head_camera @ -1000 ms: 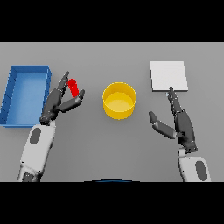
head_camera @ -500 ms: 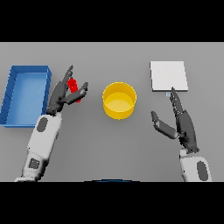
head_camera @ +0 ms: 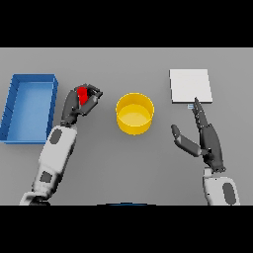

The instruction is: Pick up the red beaker and tilt it to pour out 1 green nut into yellow bowl. Pick up the yellow bowl and place it on the metallic measuring scale.

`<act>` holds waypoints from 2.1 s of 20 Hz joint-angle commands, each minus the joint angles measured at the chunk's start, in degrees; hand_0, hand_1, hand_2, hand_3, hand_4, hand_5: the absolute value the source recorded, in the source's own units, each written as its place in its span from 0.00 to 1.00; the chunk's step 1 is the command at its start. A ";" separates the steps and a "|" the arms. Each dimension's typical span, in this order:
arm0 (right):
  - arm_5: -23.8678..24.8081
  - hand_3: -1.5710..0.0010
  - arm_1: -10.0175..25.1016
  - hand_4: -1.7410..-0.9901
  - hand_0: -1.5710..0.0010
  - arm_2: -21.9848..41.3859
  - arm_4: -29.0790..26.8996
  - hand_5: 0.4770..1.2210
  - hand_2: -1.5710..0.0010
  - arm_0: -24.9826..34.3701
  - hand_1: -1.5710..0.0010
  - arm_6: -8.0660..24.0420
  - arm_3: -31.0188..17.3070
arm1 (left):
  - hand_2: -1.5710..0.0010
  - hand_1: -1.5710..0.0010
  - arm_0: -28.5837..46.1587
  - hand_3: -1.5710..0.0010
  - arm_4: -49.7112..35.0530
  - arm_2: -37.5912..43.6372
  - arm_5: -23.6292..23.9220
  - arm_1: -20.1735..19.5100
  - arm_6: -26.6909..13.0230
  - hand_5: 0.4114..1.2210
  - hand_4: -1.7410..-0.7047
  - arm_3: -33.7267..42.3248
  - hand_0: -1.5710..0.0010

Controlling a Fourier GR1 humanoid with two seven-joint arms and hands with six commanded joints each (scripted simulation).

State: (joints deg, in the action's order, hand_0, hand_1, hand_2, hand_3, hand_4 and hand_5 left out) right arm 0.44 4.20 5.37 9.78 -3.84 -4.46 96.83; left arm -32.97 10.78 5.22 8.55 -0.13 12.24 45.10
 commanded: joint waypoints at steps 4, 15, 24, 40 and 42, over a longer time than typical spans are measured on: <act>-0.21 1.00 -0.23 0.65 1.00 -0.33 -0.74 0.23 1.00 0.98 1.00 0.76 -0.64 | 0.15 0.16 -0.37 0.21 0.17 -1.11 -0.41 0.36 0.54 0.91 0.14 -0.35 0.17; 0.28 1.00 -0.21 0.68 1.00 0.63 1.07 0.23 1.00 -0.43 1.00 -1.74 -0.14 | 0.01 0.01 -0.62 0.02 -6.97 -0.63 -6.56 -1.00 -0.72 0.89 0.03 9.23 0.01; 1.33 1.00 0.33 0.71 1.00 0.96 3.23 0.25 1.00 0.07 1.00 -3.18 -0.80 | 0.01 0.01 -2.38 0.01 -1.20 -7.21 -7.69 -6.94 -3.87 0.89 0.01 11.44 0.01; 0.59 1.00 -0.19 0.73 1.00 1.30 2.41 0.27 1.00 -0.29 1.00 0.15 1.05 | 0.00 0.00 -17.78 0.00 32.30 -35.25 -18.88 -14.71 -18.15 0.98 0.05 9.24 0.00; 0.43 1.00 -0.20 0.73 1.00 0.73 1.56 0.27 1.00 -0.53 1.00 0.42 0.80 | 0.00 0.00 -20.22 0.09 35.84 -38.25 -21.16 -15.33 -17.14 0.98 0.04 7.56 0.00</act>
State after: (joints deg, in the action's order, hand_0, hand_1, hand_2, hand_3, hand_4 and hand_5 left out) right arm 0.91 4.02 6.08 11.33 -4.36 -4.08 97.64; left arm -53.19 46.66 -33.02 -12.64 -15.45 -4.88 52.68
